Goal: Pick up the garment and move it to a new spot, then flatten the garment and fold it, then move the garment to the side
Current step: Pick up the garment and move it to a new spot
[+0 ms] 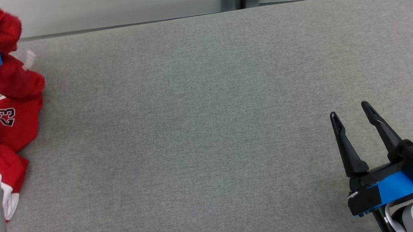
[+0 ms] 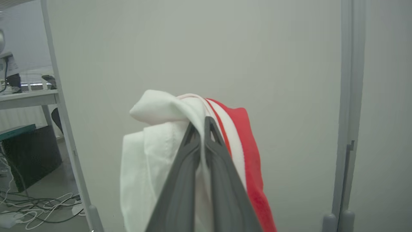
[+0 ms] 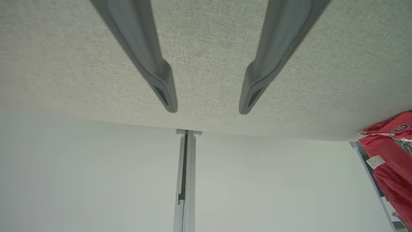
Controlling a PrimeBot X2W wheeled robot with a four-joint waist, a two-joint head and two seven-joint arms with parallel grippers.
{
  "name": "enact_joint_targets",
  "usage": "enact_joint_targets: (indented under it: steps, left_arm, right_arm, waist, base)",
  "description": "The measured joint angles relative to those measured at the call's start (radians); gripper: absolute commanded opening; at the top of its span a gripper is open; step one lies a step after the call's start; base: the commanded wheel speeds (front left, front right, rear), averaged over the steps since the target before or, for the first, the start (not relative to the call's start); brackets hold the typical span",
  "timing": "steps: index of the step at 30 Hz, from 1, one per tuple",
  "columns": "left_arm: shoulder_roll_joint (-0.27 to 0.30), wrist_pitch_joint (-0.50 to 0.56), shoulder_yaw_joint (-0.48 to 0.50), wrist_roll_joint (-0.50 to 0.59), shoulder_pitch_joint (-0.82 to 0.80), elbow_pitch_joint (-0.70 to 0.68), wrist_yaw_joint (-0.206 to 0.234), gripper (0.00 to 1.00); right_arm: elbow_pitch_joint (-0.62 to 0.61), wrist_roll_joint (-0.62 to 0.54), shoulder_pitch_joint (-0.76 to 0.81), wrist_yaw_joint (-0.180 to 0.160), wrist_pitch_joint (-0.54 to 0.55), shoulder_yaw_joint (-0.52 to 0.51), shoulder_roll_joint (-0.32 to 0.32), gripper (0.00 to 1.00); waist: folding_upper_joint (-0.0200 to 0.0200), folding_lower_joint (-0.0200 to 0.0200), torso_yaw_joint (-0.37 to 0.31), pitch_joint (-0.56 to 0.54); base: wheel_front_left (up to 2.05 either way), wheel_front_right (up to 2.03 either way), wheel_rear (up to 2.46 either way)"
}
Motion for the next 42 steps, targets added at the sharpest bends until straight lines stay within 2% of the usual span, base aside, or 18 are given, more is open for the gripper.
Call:
enact_joint_targets:
  steps: [9, 13, 18, 23, 24, 30, 37, 38, 39, 42]
  left_arm:
    - [-0.095, 0.033, -0.273, -0.075, -0.078, -0.194, 0.000, 0.00]
    - [-0.145, 0.049, -0.401, -0.113, -0.100, -0.240, -0.001, 0.00]
    - [-0.193, 0.046, -0.508, -0.157, -0.074, -0.259, -0.001, 0.00]
    - [-0.216, 0.036, -0.562, -0.200, 0.051, -0.228, -0.001, 0.00]
    - [-0.219, 0.031, -0.581, -0.214, 0.112, -0.184, -0.001, 0.00]
    - [-0.227, 0.009, -0.585, -0.253, 0.295, -0.049, 0.011, 0.00]
    - [-0.214, 0.000, -0.551, -0.262, 0.454, 0.022, 0.054, 0.00]
    - [-0.210, 0.000, -0.545, -0.256, 0.470, 0.018, 0.064, 0.26]
    - [-0.206, 0.000, -0.539, -0.247, 0.482, 0.012, 0.071, 1.00]
    - [-0.200, 0.000, -0.506, -0.216, 0.510, -0.068, 0.077, 1.00]
  right_arm:
    - [0.031, 0.030, 0.025, 0.000, 0.000, 0.000, 0.000, 1.00]
    - [0.035, 0.036, 0.026, 0.000, 0.000, -0.002, 0.000, 1.00]
    - [0.036, 0.037, 0.030, 0.000, 0.000, -0.008, 0.000, 1.00]
    - [0.032, 0.037, 0.034, 0.000, 0.000, -0.023, 0.000, 1.00]
    - [0.032, 0.036, 0.035, 0.000, 0.000, -0.028, 0.000, 1.00]
    - [0.031, 0.037, 0.036, 0.000, 0.000, -0.032, 0.000, 1.00]
    - [0.038, 0.040, 0.037, 0.000, 0.000, -0.029, 0.000, 1.00]
    - [0.039, 0.042, 0.040, 0.000, 0.000, -0.030, 0.000, 1.00]
    - [0.041, 0.044, 0.043, 0.000, 0.000, -0.030, 0.000, 1.00]
    - [0.048, 0.048, 0.046, 0.000, 0.000, -0.028, 0.000, 1.00]
  waist:
    - [0.0000, -0.0001, -0.111, -0.049]
    - [-0.0001, 0.0000, -0.151, -0.064]
    - [-0.0001, -0.0001, -0.178, -0.074]
    - [-0.0001, 0.0001, -0.173, -0.074]
    - [-0.0001, 0.0001, -0.168, -0.071]
    - [-0.0001, 0.0001, -0.150, -0.069]
    - [-0.0001, 0.0000, -0.132, -0.075]
    - [-0.0001, 0.0000, -0.129, -0.077]
    - [-0.0001, 0.0000, -0.125, -0.080]
    - [0.0000, 0.0000, -0.113, -0.097]
  base:
    - [0.00, 0.00, 0.00]
    - [0.00, 0.00, 0.00]
    - [0.00, 0.00, 0.00]
    - [0.00, 0.00, 0.00]
    - [0.00, 0.00, 0.00]
    - [0.00, 0.00, 0.00]
    - [0.00, 0.00, 0.00]
    - [0.00, 0.00, 0.00]
    - [0.00, 0.00, 0.00]
    - [0.00, 0.00, 0.00]
